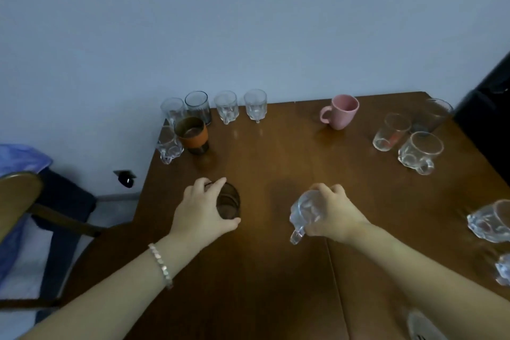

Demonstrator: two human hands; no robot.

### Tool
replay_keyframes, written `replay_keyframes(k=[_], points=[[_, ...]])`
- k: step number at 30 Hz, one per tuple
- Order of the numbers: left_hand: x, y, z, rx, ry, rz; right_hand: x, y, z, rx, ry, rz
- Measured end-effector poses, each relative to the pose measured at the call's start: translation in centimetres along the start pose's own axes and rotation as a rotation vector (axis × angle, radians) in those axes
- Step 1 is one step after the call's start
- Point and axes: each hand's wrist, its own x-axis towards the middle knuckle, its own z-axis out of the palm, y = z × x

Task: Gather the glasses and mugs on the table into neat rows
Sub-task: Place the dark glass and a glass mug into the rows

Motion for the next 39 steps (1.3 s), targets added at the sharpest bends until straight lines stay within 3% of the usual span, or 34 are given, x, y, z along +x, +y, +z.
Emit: replay_keyframes(k=[8, 14, 21, 27, 34, 39], points=[[18.1, -0.4, -1.4, 0.029, 0.016, 0.057, 9.0, -5.5, -0.8, 0.067, 0.128, -0.008], [24.8, -1.1, -0.3, 0.134, -0.074, 0.091, 15.5, -7.3, -0.5, 0.045, 0.148, 0.046], [26.4, -2.3, 0.7, 0.14, -0.05, 0.168, 23.5, -10.6, -0.9, -0.094, 0.182, 0.016], [26.3, -2.4, 1.0, 0.117, -0.032, 0.152, 27.2, -11.9, -0.5, -0.161, 0.093, -0.014], [26.3, -2.3, 1.2, 0.101, -0.046, 0.126, 25.6, -10.6, 1.3, -0.007, 0.188, -0.072], [25.7, -2.2, 1.0, 0.144, -0.067, 0.118, 20.0, -6.9, 2.7, 0.027, 0.131, 0.076]])
